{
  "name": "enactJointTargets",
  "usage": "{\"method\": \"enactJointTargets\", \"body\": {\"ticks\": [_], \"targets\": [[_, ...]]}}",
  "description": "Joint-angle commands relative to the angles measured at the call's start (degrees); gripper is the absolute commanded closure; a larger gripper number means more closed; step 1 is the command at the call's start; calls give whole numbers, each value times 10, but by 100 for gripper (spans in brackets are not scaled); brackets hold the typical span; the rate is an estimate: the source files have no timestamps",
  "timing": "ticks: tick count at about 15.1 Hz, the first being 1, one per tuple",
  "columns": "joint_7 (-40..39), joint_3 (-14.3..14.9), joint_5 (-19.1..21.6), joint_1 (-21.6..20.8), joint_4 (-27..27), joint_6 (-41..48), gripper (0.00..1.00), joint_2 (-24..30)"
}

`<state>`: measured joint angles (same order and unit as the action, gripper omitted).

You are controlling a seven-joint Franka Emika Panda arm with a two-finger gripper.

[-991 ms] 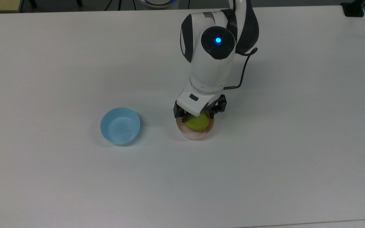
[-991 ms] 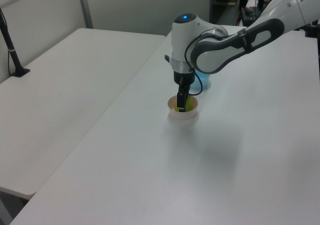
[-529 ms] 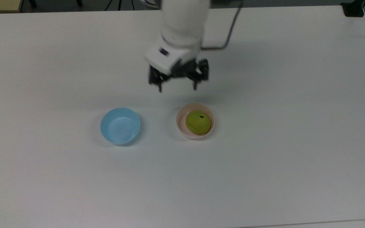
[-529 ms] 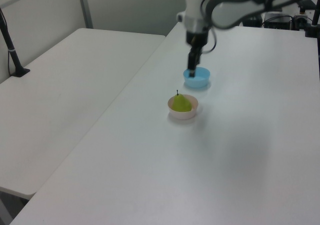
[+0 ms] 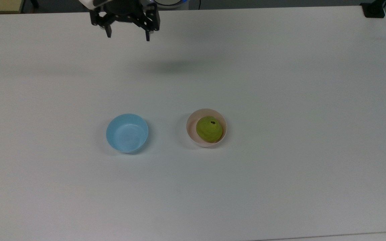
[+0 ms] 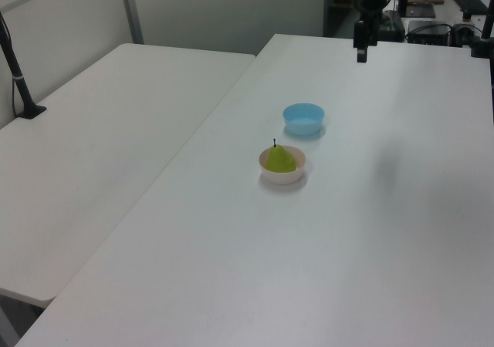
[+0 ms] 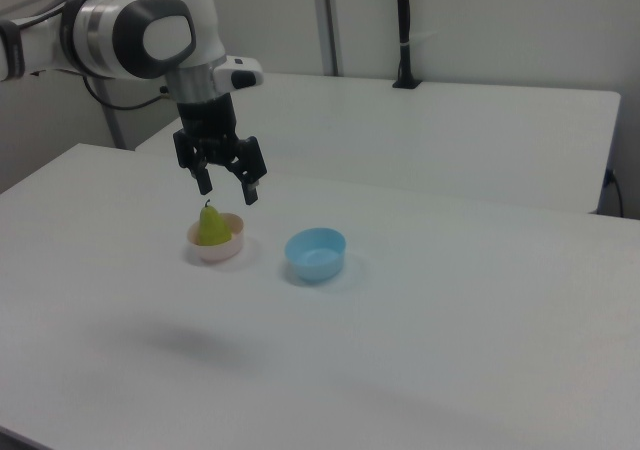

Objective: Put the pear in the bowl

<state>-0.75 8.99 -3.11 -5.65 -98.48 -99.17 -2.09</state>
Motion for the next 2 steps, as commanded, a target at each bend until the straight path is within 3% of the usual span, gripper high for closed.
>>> {"method": "enactJointTargets", "body": {"ticks": [1, 2], "targets": [[8, -21, -8, 23, -17, 13, 0, 25], [8, -20, -6, 24, -16, 13, 0, 25]]}}
